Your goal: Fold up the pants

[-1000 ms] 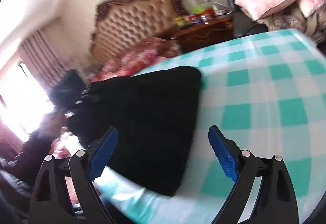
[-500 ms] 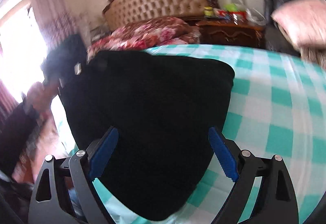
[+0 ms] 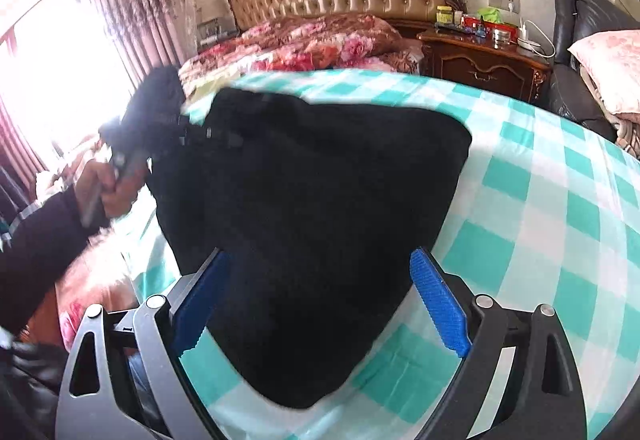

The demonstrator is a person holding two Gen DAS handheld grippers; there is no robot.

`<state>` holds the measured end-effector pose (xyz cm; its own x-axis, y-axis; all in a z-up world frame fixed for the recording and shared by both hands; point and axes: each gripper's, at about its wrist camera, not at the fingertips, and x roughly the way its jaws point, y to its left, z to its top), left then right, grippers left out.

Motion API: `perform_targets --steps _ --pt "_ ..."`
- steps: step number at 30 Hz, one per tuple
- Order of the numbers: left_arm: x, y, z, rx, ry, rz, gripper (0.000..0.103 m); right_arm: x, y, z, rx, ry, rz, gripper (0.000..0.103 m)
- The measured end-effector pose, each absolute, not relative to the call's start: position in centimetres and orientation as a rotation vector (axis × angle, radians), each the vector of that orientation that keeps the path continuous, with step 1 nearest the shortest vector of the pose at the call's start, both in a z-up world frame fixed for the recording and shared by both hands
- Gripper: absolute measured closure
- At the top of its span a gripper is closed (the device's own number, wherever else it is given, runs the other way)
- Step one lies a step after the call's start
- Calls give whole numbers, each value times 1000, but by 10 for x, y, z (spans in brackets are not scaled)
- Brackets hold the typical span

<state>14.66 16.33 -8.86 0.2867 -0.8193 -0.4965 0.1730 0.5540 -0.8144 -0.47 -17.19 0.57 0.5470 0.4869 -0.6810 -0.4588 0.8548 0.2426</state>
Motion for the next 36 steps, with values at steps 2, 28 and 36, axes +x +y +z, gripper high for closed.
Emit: perform_targets --steps 2,28,36 --pt "149 166 -95 -773 1087 -760 79 23 -180 16 100 809 525 15" --pt "149 195 -84 -717 1174 -686 55 187 -125 -37 -57 1068 450 14" --pt "85 173 38 -443 887 -476 4 174 -182 16 122 900 501 14"
